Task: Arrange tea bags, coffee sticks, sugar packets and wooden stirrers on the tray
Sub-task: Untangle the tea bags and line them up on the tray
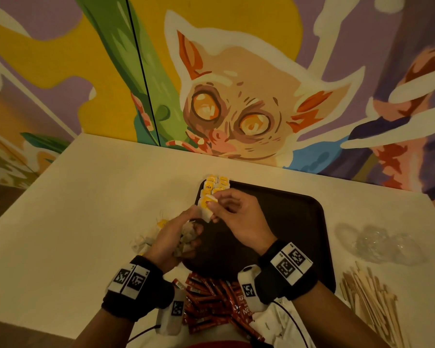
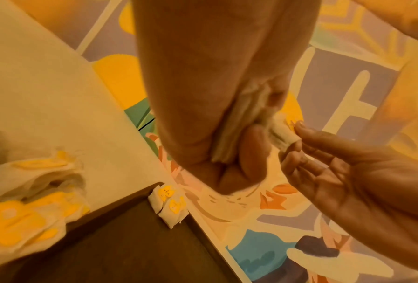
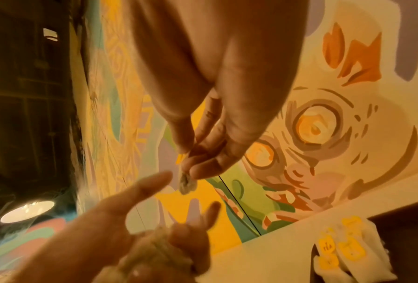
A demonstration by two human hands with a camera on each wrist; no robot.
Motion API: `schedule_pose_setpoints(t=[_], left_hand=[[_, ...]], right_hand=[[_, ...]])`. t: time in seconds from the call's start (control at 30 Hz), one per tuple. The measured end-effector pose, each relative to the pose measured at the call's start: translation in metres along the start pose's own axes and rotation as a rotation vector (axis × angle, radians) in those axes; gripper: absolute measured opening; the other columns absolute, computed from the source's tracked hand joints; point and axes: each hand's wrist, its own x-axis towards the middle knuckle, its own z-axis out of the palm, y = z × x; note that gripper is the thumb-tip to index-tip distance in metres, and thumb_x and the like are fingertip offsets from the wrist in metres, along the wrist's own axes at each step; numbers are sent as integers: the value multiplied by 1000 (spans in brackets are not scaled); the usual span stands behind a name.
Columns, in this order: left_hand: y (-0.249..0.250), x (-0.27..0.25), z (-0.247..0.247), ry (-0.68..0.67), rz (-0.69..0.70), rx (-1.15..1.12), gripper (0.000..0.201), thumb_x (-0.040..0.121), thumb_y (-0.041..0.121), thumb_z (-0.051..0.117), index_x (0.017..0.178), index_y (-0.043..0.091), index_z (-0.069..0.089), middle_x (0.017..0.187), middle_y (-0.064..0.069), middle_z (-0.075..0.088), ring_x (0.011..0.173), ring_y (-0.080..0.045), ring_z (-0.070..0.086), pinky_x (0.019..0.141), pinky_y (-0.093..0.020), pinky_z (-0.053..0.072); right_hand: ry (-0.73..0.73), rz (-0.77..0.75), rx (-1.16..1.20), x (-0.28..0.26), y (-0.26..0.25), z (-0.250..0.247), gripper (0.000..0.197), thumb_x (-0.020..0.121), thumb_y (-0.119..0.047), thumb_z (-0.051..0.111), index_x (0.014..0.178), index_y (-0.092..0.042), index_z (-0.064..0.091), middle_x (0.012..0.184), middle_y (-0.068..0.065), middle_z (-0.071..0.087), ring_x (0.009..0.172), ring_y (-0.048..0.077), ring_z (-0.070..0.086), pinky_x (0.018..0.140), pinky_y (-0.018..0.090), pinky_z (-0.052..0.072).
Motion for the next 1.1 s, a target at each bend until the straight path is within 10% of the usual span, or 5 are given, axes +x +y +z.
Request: schedule_pose_setpoints(t=[0.33, 0.53, 0.9, 1.1], left_hand=[[21, -7, 10, 165, 626, 636, 9, 84, 13, 70, 91, 14, 76, 63, 17, 61, 53, 1, 47, 53, -11, 39], [26, -7, 6, 101, 703, 786, 7, 82, 8, 71, 87, 12, 76, 64, 16, 55, 62, -1, 50, 63, -9, 39], [26, -6, 5, 89, 709, 838, 7, 82, 13, 72, 87, 16, 75, 65, 15, 53, 62, -2, 51, 62, -9, 39], [26, -5, 8, 108, 765, 832, 11, 83, 14, 71, 93, 15, 77, 66, 15, 56, 66, -3, 52, 66, -9, 39]], right_hand=[[-111, 21, -72, -15, 2, -7, 20, 87, -11, 72, 106, -3, 71, 89, 10, 74, 74, 24, 73, 70, 30, 60], [-170, 50, -144, -19, 1, -19, 16, 85, -15, 73, 98, -5, 72, 83, 7, 72, 68, 14, 69, 66, 23, 57], [-139, -34, -197, -19, 5, -21, 8, 91, -19, 68, 98, -14, 68, 88, 2, 70, 80, 22, 69, 78, 42, 60], [-72, -104, -184, -15, 8, -12, 12, 91, -18, 69, 103, -16, 68, 87, -6, 68, 80, 11, 66, 79, 32, 57]])
